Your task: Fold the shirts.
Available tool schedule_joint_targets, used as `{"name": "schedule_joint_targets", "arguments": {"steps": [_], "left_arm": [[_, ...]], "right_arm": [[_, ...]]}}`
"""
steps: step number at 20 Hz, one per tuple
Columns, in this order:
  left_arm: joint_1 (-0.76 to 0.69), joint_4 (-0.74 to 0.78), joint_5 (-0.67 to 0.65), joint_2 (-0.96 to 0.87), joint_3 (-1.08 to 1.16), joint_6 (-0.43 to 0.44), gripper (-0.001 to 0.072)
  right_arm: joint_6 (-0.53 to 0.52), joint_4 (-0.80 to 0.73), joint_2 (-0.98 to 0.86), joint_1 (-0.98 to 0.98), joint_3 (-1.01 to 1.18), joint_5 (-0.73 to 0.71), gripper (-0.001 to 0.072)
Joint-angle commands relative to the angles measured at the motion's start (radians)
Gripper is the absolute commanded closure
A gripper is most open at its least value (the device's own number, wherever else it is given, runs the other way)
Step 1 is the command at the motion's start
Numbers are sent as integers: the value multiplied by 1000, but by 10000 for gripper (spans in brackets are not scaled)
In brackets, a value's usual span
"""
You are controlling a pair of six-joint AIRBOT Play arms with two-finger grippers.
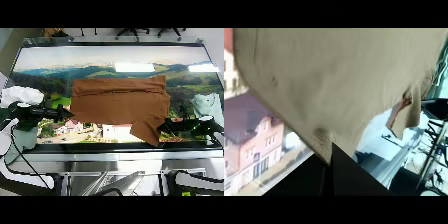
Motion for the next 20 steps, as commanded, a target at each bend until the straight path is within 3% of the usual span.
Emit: {"name": "schedule_joint_targets", "arguments": {"steps": [1,5,6,9,14,17,20], "left_arm": [[62,124,-86,28,-18,-72,694],[139,337,-35,166,-146,-206,693],[160,366,-28,199,-185,-249,694],[202,370,-45,266,-259,-266,694],[100,245,-32,319,-142,-238,694],[-13,249,74,318,9,-256,693],[-107,249,197,261,159,-270,693]], "right_arm": [[134,-131,48,7,2,88,685],[440,-501,220,6,2,150,686],[464,-542,259,6,2,174,686],[462,-531,352,7,8,153,686],[238,-250,310,9,175,-11,686],[127,-81,177,9,297,-73,685],[61,-20,19,10,395,-119,685]]}}
